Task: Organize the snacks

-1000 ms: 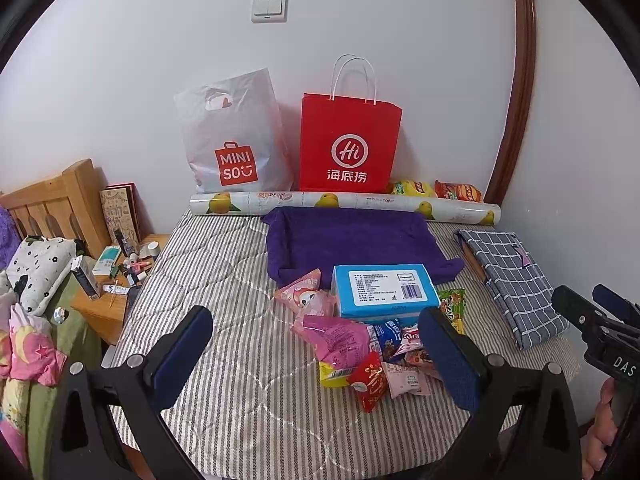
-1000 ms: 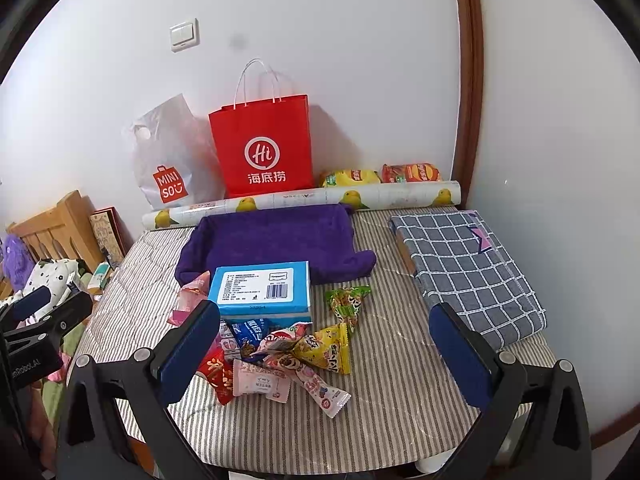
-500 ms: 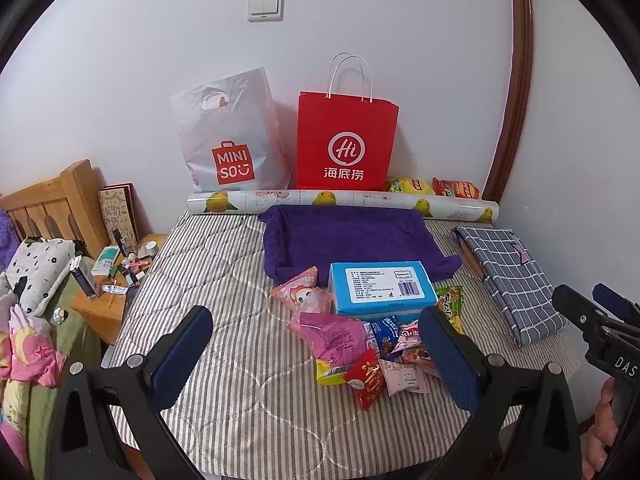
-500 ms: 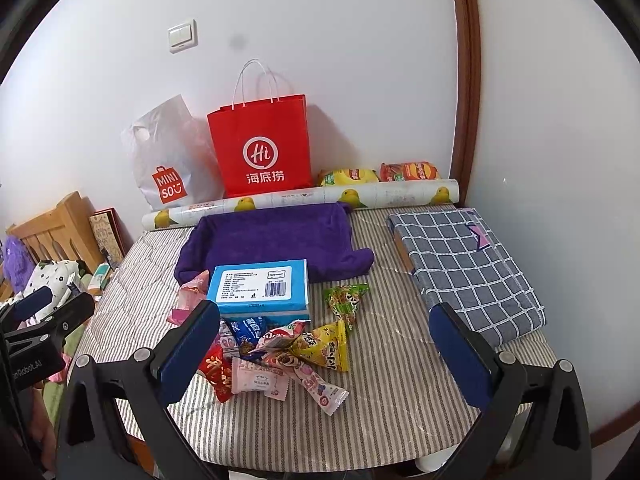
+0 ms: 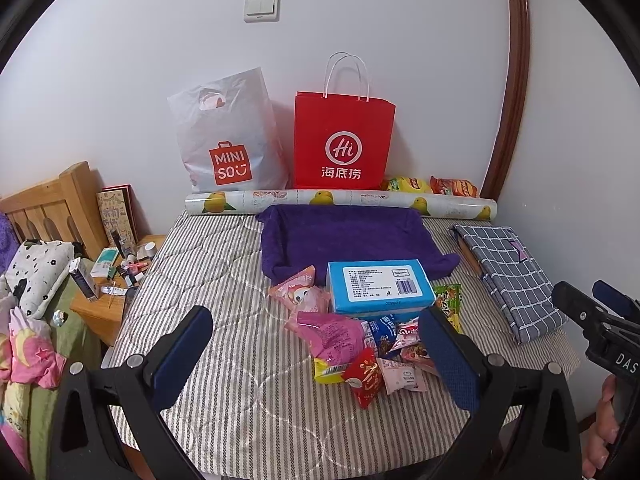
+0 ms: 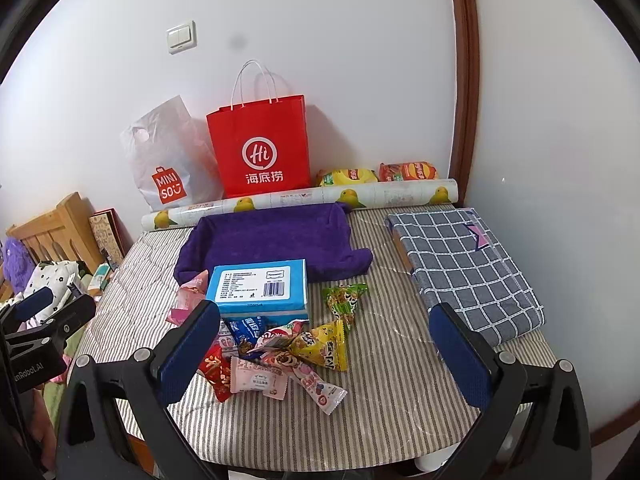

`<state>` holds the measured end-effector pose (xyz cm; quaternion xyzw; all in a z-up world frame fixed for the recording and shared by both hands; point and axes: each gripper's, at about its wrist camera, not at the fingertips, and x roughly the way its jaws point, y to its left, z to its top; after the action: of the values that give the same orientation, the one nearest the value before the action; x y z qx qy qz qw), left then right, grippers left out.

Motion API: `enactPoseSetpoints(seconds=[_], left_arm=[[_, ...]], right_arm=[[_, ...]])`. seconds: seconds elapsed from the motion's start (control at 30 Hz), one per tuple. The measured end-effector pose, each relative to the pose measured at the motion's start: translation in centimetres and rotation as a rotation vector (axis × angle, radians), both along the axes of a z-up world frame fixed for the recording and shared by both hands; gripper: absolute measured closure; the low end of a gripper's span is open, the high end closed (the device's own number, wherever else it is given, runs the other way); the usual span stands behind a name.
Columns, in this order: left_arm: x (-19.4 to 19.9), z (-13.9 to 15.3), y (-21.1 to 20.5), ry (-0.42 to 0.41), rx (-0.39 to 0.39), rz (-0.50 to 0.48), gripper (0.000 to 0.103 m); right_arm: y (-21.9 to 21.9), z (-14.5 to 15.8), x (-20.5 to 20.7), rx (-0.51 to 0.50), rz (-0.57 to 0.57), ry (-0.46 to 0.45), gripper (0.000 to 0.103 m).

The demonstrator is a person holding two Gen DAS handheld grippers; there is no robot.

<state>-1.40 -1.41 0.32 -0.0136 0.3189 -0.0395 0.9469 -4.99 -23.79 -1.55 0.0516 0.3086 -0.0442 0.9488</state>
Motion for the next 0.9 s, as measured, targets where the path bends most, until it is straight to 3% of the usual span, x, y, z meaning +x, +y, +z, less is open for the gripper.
enactPoseSetpoints(seconds=[0.9], left_arm=[[-0.06, -0.09, -0.17, -0.001, 0.000, 0.004, 0.000]], right_arm=[[0.44, 0.08, -0.04, -0.001, 0.013, -0.001, 0.000]])
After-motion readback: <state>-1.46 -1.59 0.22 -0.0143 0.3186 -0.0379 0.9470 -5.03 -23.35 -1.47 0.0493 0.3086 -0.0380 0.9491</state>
